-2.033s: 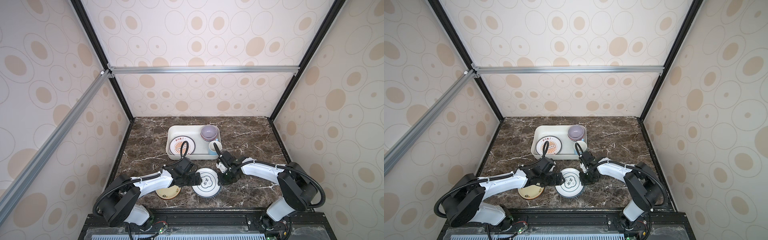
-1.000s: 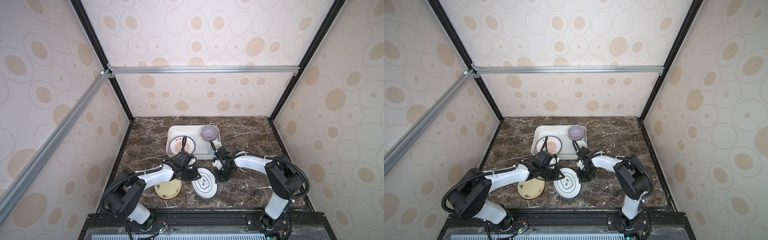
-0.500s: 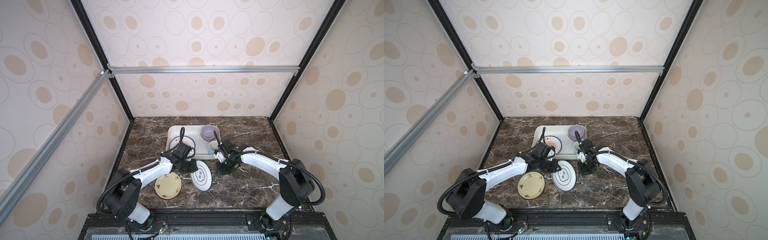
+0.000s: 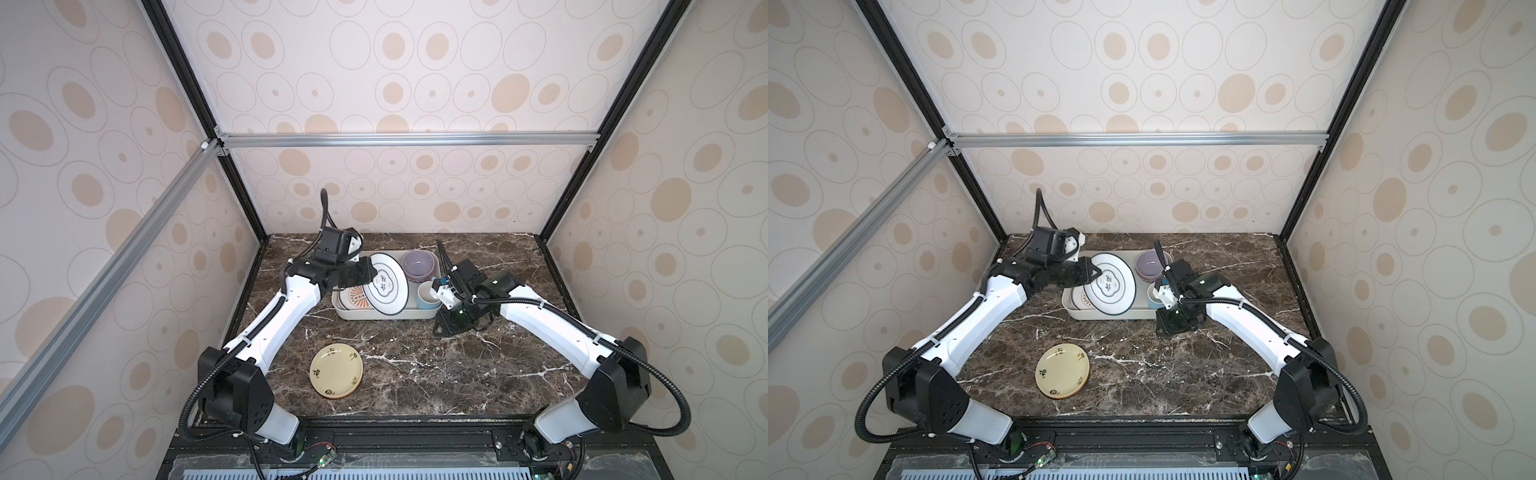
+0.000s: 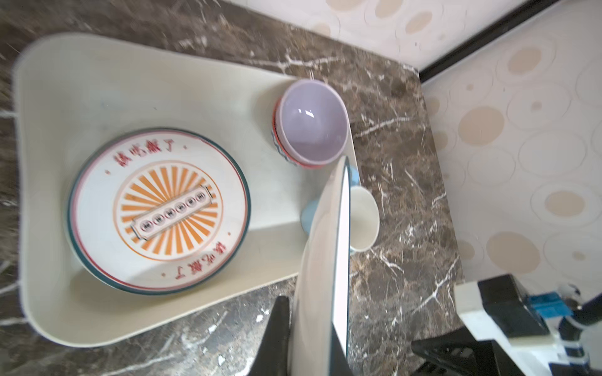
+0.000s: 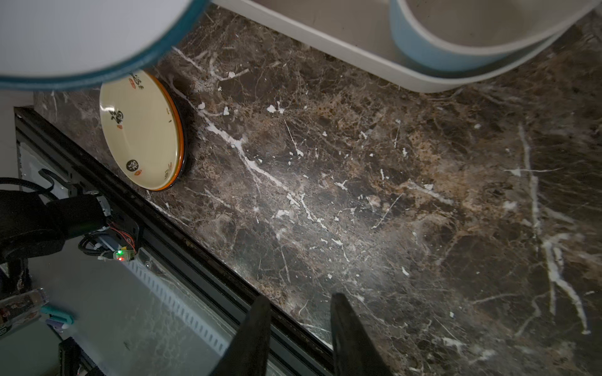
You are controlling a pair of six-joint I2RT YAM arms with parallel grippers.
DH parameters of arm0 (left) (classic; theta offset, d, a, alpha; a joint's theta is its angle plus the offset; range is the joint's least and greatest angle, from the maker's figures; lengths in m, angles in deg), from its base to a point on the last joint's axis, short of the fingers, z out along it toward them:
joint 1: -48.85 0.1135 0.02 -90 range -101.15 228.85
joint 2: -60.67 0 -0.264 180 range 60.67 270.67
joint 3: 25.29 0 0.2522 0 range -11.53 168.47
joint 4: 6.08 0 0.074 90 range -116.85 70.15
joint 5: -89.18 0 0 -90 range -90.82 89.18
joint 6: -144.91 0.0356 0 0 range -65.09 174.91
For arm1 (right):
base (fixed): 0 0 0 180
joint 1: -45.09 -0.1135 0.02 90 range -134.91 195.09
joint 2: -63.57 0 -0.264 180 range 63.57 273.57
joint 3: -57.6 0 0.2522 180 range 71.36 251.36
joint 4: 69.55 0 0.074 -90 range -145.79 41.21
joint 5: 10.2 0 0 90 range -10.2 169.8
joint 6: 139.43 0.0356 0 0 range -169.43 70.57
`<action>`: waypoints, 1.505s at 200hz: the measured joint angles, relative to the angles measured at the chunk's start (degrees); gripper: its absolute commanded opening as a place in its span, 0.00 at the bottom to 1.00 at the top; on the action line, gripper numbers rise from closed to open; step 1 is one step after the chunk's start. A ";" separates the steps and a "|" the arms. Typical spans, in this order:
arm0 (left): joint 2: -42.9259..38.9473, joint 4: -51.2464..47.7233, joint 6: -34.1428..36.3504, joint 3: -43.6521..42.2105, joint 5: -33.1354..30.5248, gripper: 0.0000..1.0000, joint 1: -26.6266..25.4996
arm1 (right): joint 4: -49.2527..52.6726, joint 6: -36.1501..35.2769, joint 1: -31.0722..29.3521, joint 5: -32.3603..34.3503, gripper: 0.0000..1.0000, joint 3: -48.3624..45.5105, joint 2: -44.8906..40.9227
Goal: Place the mixed dishes into the plastic bin
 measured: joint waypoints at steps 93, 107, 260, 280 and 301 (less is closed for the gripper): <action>16.92 1.20 4.92 3.04 1.29 0.00 8.90 | -2.36 -1.42 0.20 -1.90 0.58 9.77 -0.44; 19.10 1.46 5.75 4.85 1.55 0.00 9.60 | -2.51 -1.46 0.17 -1.90 0.58 12.33 -0.15; 26.86 3.67 8.81 4.00 9.60 0.24 12.44 | 0.33 -2.16 1.31 0.55 0.59 23.74 10.99; 26.23 4.94 8.87 1.27 10.01 0.37 12.55 | 0.57 -1.97 1.31 0.50 0.59 23.63 10.99; 25.66 4.96 9.22 -1.31 9.92 0.53 12.55 | 0.50 -1.49 1.31 0.48 0.59 22.47 10.78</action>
